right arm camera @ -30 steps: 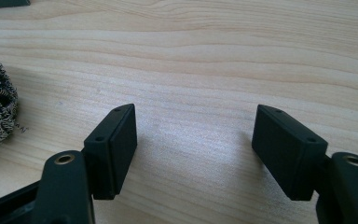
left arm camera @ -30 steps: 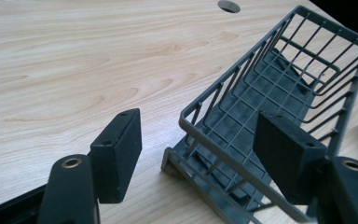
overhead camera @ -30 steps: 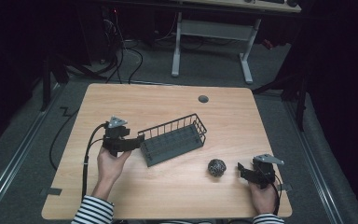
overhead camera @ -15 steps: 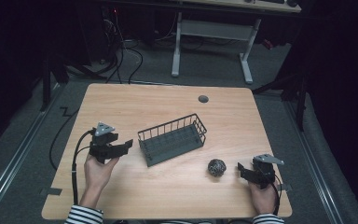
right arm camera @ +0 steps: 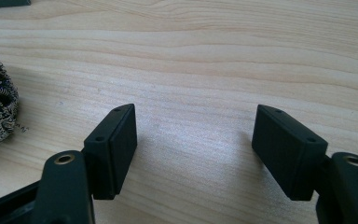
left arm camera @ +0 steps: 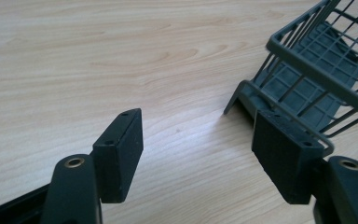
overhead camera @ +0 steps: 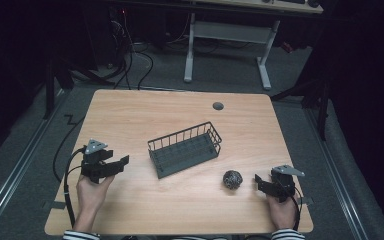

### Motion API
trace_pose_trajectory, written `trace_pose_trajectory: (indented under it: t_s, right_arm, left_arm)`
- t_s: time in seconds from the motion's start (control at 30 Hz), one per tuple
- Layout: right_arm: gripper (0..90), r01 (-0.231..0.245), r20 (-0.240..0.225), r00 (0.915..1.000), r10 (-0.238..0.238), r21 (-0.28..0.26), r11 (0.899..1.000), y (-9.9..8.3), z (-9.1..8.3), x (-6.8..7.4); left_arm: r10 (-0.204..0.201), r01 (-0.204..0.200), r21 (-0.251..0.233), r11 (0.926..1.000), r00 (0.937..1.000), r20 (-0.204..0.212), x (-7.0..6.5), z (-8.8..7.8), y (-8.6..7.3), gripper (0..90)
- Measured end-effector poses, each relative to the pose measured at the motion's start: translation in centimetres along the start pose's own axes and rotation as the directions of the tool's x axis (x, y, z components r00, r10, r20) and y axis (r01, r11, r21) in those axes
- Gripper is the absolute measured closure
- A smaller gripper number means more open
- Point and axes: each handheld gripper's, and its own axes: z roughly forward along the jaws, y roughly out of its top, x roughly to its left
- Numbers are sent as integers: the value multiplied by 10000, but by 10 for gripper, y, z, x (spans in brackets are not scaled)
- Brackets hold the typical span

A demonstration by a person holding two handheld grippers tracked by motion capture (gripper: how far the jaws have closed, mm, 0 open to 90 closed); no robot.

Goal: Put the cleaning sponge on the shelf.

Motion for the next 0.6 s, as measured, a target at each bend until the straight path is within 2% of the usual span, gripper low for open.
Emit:
trace_pose_trajectory:
  t_s: [0.2,0.47,0.6]
  right_arm:
    - [312,2,-1,10000,-2,-3,10000,0,0,0]
    - [312,-9,4,10000,9,-5,10000,0,0,0]
    - [312,-12,3,10000,12,-4,10000,0,0,0]
  left_arm:
    - [-317,318,98,9994,9995,-79,7,1,-14,340]
    - [-524,534,333,9980,9982,-296,14,7,-35,328]
    - [-672,681,276,9973,9972,-340,18,9,-45,316]
